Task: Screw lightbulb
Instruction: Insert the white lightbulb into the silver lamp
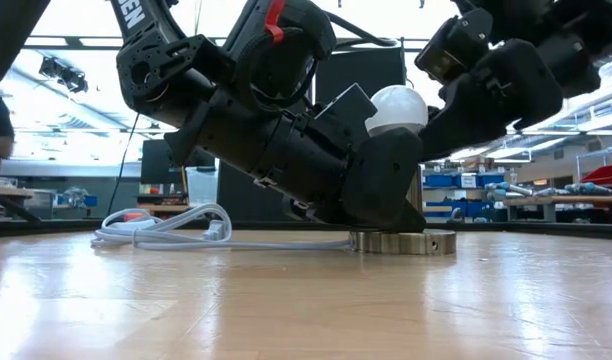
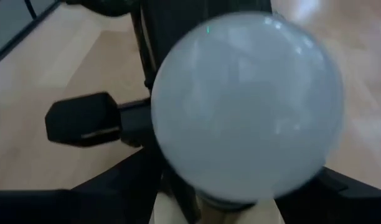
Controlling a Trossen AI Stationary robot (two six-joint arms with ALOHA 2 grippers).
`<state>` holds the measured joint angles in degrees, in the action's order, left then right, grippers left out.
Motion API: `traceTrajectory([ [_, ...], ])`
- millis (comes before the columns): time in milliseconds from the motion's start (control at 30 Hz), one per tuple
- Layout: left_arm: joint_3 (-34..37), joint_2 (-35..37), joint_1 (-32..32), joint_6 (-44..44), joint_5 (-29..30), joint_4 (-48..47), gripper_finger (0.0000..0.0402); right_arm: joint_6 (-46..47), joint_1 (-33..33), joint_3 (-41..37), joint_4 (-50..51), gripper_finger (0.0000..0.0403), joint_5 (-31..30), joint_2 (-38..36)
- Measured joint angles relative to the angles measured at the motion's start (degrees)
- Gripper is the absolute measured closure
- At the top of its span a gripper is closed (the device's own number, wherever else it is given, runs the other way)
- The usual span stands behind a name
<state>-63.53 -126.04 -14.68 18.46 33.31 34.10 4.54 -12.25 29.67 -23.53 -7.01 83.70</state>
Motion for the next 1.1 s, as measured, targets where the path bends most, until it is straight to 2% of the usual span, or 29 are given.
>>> traceTrajectory([
  [167, 0.0, 0.0, -0.02, -0.02, -0.18, 0.2, 0.0214, -1.6, -0.02, 0.0, -3.03, 0.0124, -1.0, 1.22],
  [333, 0.03, 0.0, -0.09, -0.17, -0.17, 0.24, 0.0214, -2.91, -0.02, -0.09, -7.85, 0.0167, -1.78, 3.34],
  [500, 0.11, 0.0, -0.13, 0.0, 0.08, 0.16, 0.0214, -2.32, -0.13, -0.14, -8.19, 0.0213, -3.01, 4.42],
  [700, 0.05, 0.0, -0.07, 0.51, 0.45, 0.25, 0.0214, 1.62, -0.31, -0.22, -8.3, 0.0224, -5.84, 4.48],
  [867, -0.07, 0.0, 0.09, 1.36, 0.68, 0.45, 0.0214, 6.16, -2.64, -0.2, -8.32, 0.0224, -13.46, 4.5],
  [1100, 0.01, -0.07, 0.31, 2.0, 1.81, 0.05, 0.0214, 16.89, -5.75, 0.26, -11.01, 0.0224, -28.87, 8.63],
])
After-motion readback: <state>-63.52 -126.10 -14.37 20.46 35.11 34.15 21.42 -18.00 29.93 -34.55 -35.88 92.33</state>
